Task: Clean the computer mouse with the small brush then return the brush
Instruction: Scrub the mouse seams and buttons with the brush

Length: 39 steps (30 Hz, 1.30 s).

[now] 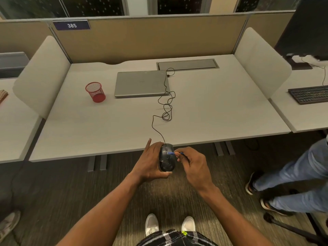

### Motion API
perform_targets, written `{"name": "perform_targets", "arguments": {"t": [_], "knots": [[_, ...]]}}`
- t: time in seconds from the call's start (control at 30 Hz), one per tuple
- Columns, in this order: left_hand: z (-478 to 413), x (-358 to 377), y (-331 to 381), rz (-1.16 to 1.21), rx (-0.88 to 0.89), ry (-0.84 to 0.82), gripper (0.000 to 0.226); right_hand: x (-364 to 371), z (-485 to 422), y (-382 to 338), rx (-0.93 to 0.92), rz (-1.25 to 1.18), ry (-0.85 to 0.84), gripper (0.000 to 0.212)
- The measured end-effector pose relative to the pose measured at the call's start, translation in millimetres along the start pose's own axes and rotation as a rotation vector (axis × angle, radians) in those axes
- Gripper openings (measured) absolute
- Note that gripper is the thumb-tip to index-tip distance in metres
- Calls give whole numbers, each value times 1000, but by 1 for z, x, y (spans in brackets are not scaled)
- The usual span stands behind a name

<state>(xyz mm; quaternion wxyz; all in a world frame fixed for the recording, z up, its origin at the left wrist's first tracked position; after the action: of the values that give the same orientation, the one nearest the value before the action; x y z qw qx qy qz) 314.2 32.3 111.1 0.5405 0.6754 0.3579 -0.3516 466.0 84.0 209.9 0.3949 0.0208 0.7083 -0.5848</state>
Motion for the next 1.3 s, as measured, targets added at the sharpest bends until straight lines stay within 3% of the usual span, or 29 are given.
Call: {"name": "perform_targets", "arguments": {"t": [0.13, 0.3, 0.77, 0.87, 1.07, 1.2, 1.3], "knots": [[-1, 1, -1, 0, 6, -9, 118, 12, 3, 1, -3, 26, -122, 12], [-2, 1, -2, 11, 1, 1, 117, 9, 3, 0, -60, 36, -95, 15], [-1, 4, -6, 31, -25, -6, 121, 27, 16, -4, -127, 103, -216, 12], [-3, 4, -5, 20, -16, -9, 118, 22, 16, -12, -179, 95, -165, 20], [-5, 8, -4, 13, -8, -34, 116, 36, 13, -16, -255, 269, -227, 25], [-6, 8, -6, 28, -3, -27, 115, 38, 13, -17, -210, 177, -299, 19], [-6, 8, -4, 9, 12, -26, 112, 32, 13, -23, -225, 162, -251, 22]]}}
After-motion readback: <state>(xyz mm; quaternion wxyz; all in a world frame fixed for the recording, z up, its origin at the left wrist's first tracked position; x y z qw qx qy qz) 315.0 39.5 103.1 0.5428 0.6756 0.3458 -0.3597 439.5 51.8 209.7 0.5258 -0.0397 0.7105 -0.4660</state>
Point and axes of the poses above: each hand's wrist, its own z-axis away from the middle knuckle, its own x-axis out of the palm, y = z × x, the point moved 9 cm from there along -z, towards the middle knuckle, and after that the axes turned 14 degrees about x, right-handed, at the moved point
